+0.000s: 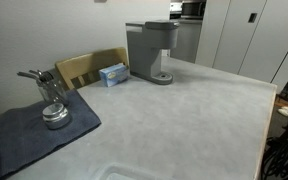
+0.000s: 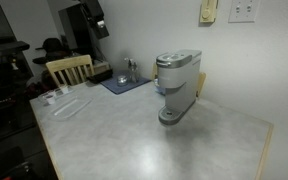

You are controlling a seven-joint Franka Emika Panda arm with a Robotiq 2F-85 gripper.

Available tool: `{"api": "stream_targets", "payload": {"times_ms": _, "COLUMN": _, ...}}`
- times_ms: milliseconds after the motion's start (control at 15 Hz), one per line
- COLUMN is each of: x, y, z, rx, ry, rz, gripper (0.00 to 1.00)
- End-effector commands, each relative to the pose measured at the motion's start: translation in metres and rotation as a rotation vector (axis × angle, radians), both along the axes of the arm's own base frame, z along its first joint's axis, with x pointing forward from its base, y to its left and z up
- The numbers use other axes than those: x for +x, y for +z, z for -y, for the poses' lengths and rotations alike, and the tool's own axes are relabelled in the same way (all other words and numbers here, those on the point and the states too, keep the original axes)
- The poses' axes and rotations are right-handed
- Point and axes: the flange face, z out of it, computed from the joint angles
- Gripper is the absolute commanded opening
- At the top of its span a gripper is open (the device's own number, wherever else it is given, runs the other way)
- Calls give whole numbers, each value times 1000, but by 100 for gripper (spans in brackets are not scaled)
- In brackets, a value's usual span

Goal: Press the button on the top of the coffee maker

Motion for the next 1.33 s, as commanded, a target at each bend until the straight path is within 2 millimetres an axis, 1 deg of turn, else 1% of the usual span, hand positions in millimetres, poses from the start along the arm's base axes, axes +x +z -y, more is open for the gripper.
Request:
{"api": "stream_targets", "payload": {"times_ms": 0, "x": 9, "y": -6, "z": 7, "rx": -18, "ry": 25, "rz": 10, "gripper": 100}}
{"api": "stream_targets", "payload": {"times_ms": 133, "x": 17, "y": -9, "z": 16, "rx": -33, "ry": 37, "rz": 16, "gripper": 100}}
{"api": "stream_targets", "payload": {"times_ms": 333, "x": 33, "y": -12, "z": 37, "rx": -59, "ry": 44, "rz": 39, "gripper": 100}}
{"api": "stream_targets", "payload": {"times_ms": 467, "x": 48, "y": -15, "z": 52, "rx": -40, "ry": 39, "rz": 38, "gripper": 100}}
{"api": "stream_targets", "payload": {"times_ms": 667, "x": 71, "y": -21, "z": 68, "rx": 8, "ry": 29, "rz": -8, "gripper": 100}}
{"api": "stream_targets", "payload": {"times_ms": 1000, "x": 105, "y": -28, "z": 81, "rx": 106, "ry": 43, "rz": -70, "gripper": 100}}
{"api": "stream_targets", "payload": {"times_ms": 1067, "x": 108, "y": -23, "z": 82, "rx": 106, "ry": 37, "rz": -67, "gripper": 100}}
{"api": "stream_targets", "payload": {"times_ms": 1133, "x": 96, "y": -28, "z": 76, "rx": 87, "ry": 28, "rz": -44, "gripper": 100}}
{"api": "stream_targets", "payload": {"times_ms": 1267, "x": 105, "y": -26, "z": 78, "rx": 92, "ry": 24, "rz": -45, "gripper": 100}}
